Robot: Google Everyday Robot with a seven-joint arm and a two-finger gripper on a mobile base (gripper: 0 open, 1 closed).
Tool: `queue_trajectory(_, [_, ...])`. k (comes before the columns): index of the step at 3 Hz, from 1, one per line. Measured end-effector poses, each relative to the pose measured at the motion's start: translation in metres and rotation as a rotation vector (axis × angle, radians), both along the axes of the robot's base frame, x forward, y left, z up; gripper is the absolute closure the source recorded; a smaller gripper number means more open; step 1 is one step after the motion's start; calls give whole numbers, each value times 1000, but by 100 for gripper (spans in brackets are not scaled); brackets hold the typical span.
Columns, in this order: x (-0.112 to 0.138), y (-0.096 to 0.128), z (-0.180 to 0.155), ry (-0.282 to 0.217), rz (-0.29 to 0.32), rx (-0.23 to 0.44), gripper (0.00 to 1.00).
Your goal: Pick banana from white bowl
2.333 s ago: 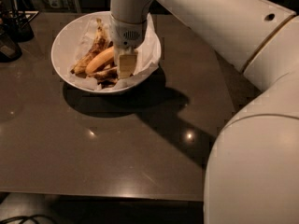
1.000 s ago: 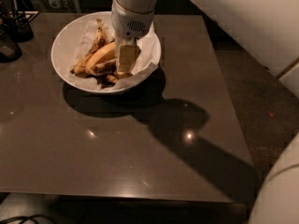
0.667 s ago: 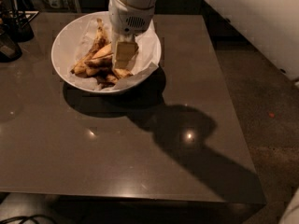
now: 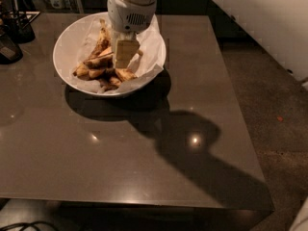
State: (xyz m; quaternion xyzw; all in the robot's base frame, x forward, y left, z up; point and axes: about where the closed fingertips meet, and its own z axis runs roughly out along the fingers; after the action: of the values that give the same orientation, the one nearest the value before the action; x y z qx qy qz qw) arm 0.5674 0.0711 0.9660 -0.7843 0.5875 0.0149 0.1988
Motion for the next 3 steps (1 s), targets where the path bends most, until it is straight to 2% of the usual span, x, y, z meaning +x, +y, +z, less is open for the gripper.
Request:
queue_trajectory(2, [-58,20,42,-40,41,101,100])
queue_trajectory(3, [-108,28,58,-43,17,141,100])
